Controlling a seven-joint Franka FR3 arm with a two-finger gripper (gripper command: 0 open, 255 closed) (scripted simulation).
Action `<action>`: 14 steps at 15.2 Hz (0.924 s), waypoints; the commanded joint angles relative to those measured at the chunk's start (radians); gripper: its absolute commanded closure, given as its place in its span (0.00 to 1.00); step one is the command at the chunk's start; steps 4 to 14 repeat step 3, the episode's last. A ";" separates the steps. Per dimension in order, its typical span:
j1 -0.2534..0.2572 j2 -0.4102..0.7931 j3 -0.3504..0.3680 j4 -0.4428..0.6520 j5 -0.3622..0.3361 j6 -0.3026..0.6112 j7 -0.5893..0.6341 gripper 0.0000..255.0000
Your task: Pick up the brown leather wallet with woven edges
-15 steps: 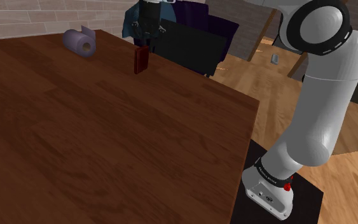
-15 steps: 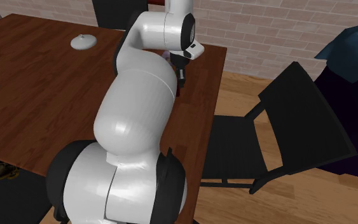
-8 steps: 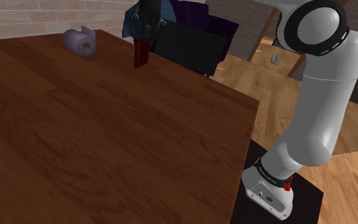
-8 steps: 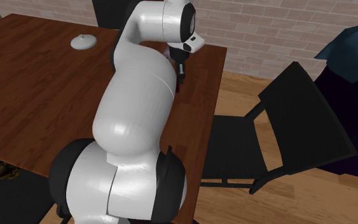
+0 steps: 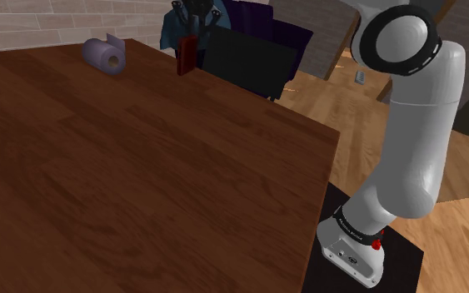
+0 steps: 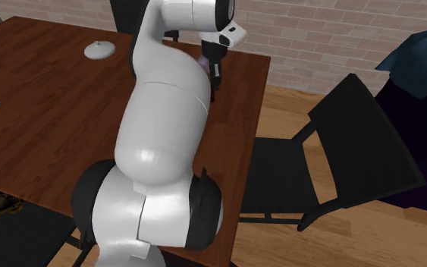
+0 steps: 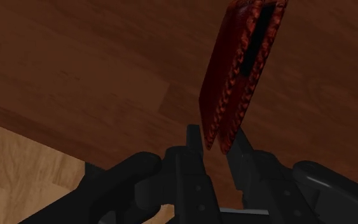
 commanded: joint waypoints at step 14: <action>0.013 0.026 -0.002 0.072 -0.008 -0.046 -0.002 1.00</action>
